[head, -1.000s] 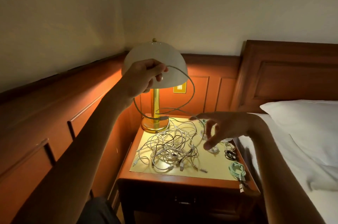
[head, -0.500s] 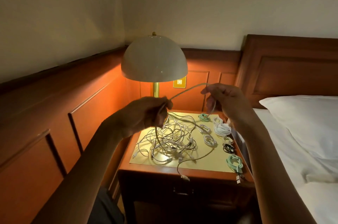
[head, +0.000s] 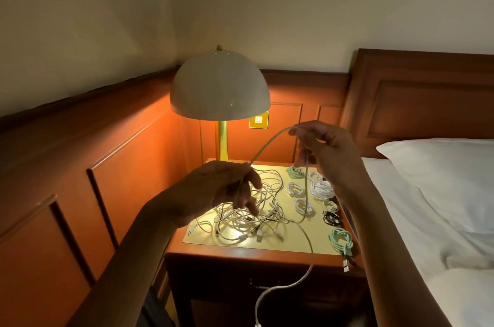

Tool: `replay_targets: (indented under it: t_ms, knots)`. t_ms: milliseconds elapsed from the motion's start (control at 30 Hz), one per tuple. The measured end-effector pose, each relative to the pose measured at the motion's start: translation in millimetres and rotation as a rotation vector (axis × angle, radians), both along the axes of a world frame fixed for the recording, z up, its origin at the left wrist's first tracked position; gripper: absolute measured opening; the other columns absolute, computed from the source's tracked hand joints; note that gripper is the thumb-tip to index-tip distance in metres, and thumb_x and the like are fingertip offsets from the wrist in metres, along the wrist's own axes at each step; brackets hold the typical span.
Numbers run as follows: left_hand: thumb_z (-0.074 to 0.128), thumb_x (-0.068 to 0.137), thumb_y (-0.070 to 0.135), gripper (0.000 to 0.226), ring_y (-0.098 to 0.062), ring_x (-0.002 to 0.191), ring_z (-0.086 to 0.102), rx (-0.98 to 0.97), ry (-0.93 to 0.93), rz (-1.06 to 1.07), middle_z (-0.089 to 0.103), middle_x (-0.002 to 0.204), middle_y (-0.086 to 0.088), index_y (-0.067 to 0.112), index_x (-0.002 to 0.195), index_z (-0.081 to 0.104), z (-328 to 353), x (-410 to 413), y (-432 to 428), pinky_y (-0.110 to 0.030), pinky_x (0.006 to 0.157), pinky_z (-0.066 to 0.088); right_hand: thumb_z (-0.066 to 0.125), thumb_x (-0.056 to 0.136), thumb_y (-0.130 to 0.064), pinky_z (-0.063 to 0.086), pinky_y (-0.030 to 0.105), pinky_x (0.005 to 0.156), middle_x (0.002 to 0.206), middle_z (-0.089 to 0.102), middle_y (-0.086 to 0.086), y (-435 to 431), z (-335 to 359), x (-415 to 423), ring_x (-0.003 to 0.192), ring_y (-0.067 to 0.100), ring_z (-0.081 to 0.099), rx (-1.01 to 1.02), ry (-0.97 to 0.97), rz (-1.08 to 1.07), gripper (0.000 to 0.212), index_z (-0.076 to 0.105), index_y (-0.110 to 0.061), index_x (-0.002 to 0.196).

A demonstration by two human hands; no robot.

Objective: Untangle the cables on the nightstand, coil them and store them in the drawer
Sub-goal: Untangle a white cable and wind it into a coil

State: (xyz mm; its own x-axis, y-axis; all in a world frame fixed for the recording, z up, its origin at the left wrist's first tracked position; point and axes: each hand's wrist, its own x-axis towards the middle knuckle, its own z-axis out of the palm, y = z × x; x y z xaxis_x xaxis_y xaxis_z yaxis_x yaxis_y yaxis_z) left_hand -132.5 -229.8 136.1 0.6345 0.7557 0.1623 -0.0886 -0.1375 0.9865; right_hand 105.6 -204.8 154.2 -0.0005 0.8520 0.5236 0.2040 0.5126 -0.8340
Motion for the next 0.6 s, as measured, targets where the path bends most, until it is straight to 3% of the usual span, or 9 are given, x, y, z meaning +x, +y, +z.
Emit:
replay_targets:
  t_ms: [67,133,233,367,467,533,600]
  knots:
    - [0.046,0.098,0.031,0.035,-0.020,0.061,0.065,0.032,0.021,0.027,0.054,0.056,0.001,0.022,0.082,0.075,-3,1,-1,-0.042,0.086,0.058,0.062,0.098,-0.012,0.055,0.039,0.057,0.080,0.068,0.000,-2,-2,2,0.058,0.023,0.067,0.007,-0.119,0.020,0.017,0.075,-0.023,0.103]
    - [0.049,0.096,0.033,0.032,-0.016,0.054,0.059,-0.019,-0.075,0.094,0.052,0.054,0.000,0.022,0.082,0.076,-4,7,-2,-0.035,0.068,0.057,0.065,0.096,-0.018,0.057,0.034,0.059,0.089,0.072,-0.003,-7,-6,-3,0.067,0.021,0.069,0.029,-0.281,0.116,0.025,0.071,-0.028,0.118]
    - [0.048,0.092,0.033,0.033,-0.015,0.053,0.059,-0.070,-0.149,0.148,0.056,0.055,-0.001,0.021,0.080,0.077,-3,15,-3,-0.031,0.061,0.055,0.062,0.096,-0.018,0.053,0.026,0.062,0.079,0.072,0.000,-10,-10,-10,0.065,0.015,0.065,0.075,-0.391,0.182,0.021,0.074,-0.024,0.114]
    - [0.048,0.091,0.030,0.034,-0.019,0.063,0.070,-0.137,-0.106,0.083,0.068,0.067,-0.004,0.021,0.086,0.080,-4,16,-7,-0.030,0.065,0.059,0.061,0.097,-0.011,0.048,0.020,0.060,0.068,0.068,0.011,-5,-12,-10,0.058,0.013,0.060,0.046,-0.220,0.124,0.017,0.077,-0.015,0.102]
    - [0.048,0.093,0.026,0.032,-0.022,0.083,0.074,-0.117,-0.007,-0.014,0.076,0.095,-0.010,0.022,0.095,0.080,-6,13,-12,-0.029,0.074,0.060,0.063,0.097,-0.015,0.038,0.025,0.046,0.060,0.060,-0.007,-4,-22,-19,0.045,0.012,0.046,0.001,-0.090,0.044,0.014,0.077,-0.016,0.100]
    - [0.047,0.092,0.022,0.035,-0.021,0.085,0.075,-0.172,-0.149,0.009,0.076,0.101,-0.011,0.020,0.096,0.081,-3,15,-13,-0.027,0.071,0.060,0.067,0.091,-0.027,0.033,0.023,0.048,0.066,0.062,-0.012,-9,-33,-30,0.047,0.004,0.044,-0.048,0.010,0.041,0.013,0.077,-0.022,0.097]
    - [0.045,0.091,0.020,0.037,-0.019,0.089,0.075,-0.262,-0.461,0.067,0.076,0.105,-0.011,0.014,0.098,0.081,-3,19,-7,-0.025,0.068,0.060,0.065,0.085,-0.040,0.034,0.022,0.054,0.065,0.062,-0.012,-18,-47,-43,0.050,-0.001,0.047,-0.076,0.048,0.050,0.018,0.077,-0.029,0.094]
